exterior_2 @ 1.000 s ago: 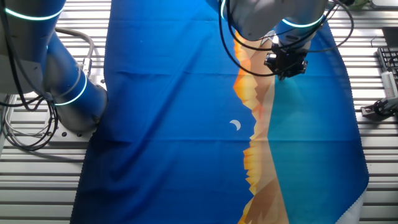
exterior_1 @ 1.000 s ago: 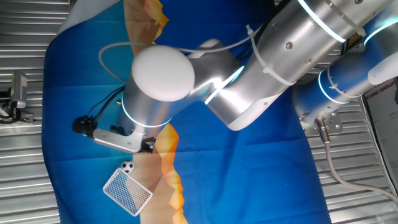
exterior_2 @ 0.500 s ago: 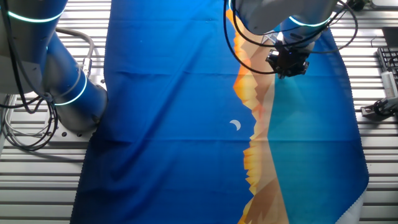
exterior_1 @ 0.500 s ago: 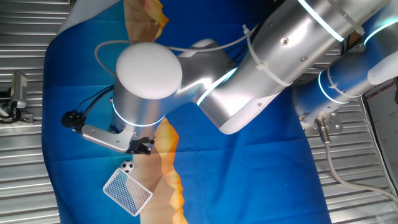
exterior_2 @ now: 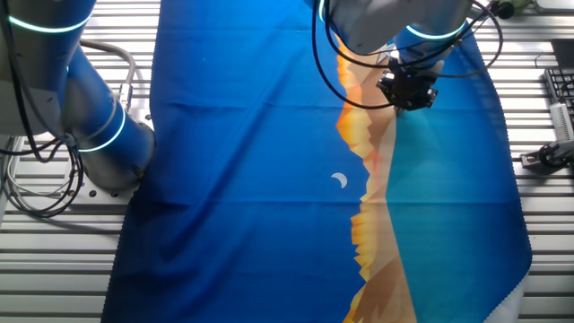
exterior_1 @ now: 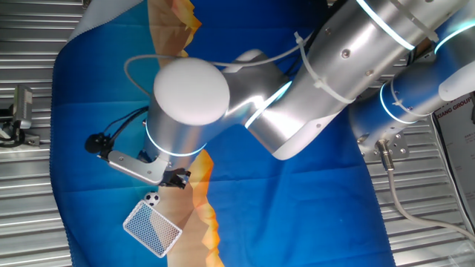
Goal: Push the soccer ball into the goal
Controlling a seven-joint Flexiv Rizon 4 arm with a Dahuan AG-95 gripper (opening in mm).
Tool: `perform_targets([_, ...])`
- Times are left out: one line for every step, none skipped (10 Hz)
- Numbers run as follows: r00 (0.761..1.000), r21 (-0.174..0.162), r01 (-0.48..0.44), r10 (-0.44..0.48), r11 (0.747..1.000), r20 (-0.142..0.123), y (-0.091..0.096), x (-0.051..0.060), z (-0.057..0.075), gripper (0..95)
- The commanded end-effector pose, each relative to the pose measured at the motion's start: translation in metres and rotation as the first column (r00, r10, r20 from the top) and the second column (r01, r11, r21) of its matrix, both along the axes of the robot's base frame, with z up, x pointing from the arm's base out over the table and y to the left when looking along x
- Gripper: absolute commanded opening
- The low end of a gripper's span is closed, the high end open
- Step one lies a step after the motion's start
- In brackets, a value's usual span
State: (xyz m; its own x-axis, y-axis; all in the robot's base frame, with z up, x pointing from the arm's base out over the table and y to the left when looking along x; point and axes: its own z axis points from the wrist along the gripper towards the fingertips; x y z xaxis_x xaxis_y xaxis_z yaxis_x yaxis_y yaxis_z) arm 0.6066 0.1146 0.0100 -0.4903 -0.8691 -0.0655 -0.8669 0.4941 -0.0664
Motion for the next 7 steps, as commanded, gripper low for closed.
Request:
perform_targets([1.000, -0.001, 0.009, -0.009, 1.000, 0.003, 0.0004, -0.0024, -0.0021, 0.0])
perform_targets([1.000, -0.003, 0.015, -0.015, 1.000, 0.004, 0.0023, -0.0032, -0.0025, 0.0])
perform_targets([1.000, -0.005, 0.023, -0.023, 1.000, 0.001, 0.0039, -0.0034, -0.0022, 0.0])
perform_targets([1.000, -0.005, 0.023, -0.023, 1.000, 0.001, 0.0039, -0.0034, -0.0022, 0.0])
perform_targets([0.999, -0.025, 0.037, -0.037, 0.999, -0.009, 0.0079, -0.0035, 0.0000, 0.0])
perform_targets([0.999, -0.042, 0.040, -0.040, 0.998, -0.019, 0.0084, -0.0036, 0.0007, 0.0])
perform_targets([0.999, -0.046, 0.039, -0.040, 0.998, -0.023, 0.0088, -0.0035, 0.0005, 0.0])
